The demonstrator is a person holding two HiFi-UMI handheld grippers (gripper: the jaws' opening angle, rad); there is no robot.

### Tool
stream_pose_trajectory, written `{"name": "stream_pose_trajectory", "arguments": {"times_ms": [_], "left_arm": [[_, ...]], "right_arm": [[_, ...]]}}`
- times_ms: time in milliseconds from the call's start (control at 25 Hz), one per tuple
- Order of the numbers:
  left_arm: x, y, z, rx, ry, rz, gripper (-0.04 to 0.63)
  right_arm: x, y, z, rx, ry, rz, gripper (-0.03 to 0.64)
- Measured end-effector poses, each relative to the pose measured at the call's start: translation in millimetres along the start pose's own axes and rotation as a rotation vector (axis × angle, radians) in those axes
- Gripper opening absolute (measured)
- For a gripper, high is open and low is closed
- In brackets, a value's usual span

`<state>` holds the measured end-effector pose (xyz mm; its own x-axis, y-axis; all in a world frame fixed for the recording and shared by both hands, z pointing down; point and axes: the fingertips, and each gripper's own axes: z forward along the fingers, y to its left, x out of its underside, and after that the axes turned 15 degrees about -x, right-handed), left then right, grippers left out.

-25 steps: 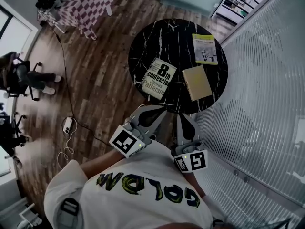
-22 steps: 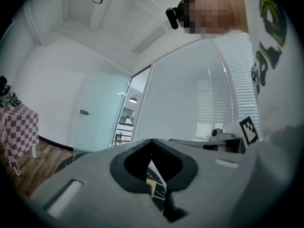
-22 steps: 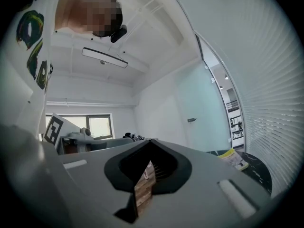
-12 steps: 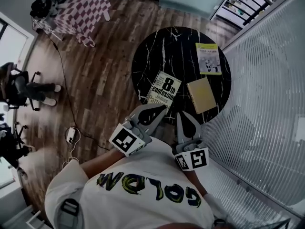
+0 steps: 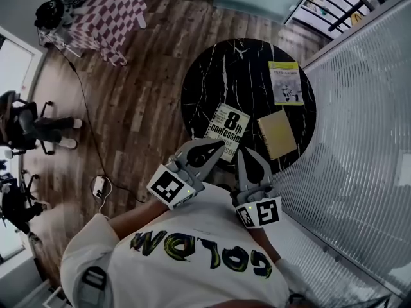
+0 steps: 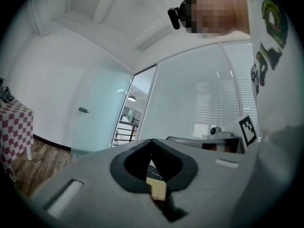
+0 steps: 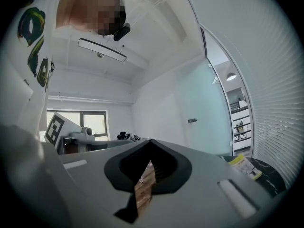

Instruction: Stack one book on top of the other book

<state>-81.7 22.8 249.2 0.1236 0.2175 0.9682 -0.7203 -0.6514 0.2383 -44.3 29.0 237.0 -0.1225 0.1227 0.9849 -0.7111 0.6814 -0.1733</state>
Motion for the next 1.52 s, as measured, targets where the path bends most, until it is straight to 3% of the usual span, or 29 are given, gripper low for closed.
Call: {"name": "stream_pose_trajectory", "arguments": {"times_ms": [600, 1120, 1520], "left_arm": [[13, -12, 18, -0.003, 0.051, -0.028, 0.002], [57, -12, 17, -0.055, 0.158, -0.090, 0.002], [73, -6, 22, -0.047, 0.193, -0.060, 0.002]], "right_arm": [[7, -27, -18, 0.038, 0.039, 0.027, 0.002], [55, -26, -26, 0.013, 0.111, 0.151, 0.002], [73, -38, -27, 0.032, 0.148, 0.138, 0.002]]}}
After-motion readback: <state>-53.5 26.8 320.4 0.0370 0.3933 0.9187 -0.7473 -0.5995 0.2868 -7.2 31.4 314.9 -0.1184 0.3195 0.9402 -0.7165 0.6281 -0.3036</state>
